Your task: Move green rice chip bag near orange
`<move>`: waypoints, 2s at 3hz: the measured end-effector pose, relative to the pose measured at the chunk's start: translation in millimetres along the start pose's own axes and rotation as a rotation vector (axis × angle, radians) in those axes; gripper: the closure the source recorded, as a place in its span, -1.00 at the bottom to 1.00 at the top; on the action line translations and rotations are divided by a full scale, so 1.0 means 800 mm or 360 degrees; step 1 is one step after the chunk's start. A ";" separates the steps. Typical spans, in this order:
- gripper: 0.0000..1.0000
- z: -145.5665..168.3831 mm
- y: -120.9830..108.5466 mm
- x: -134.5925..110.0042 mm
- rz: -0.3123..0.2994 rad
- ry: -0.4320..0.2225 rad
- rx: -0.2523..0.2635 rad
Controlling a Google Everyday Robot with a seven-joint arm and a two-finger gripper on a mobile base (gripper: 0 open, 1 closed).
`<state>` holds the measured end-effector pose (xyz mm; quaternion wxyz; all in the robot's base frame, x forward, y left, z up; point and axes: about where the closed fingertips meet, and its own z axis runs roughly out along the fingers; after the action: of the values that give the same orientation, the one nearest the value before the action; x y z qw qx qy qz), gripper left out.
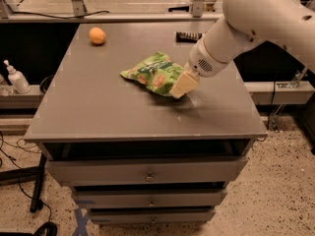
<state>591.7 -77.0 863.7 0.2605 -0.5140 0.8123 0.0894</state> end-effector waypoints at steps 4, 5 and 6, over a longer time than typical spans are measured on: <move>1.00 -0.021 -0.047 -0.086 -0.0041 -0.0120 0.0223; 1.00 -0.005 -0.084 -0.096 -0.0016 -0.0146 0.0322; 1.00 0.020 -0.137 -0.101 0.0006 -0.0139 0.0424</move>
Offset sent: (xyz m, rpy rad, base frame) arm 0.0763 0.0388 0.0944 0.0349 -0.2727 -0.0877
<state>721.0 -56.2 905.2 0.3615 -0.4689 0.8059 0.0037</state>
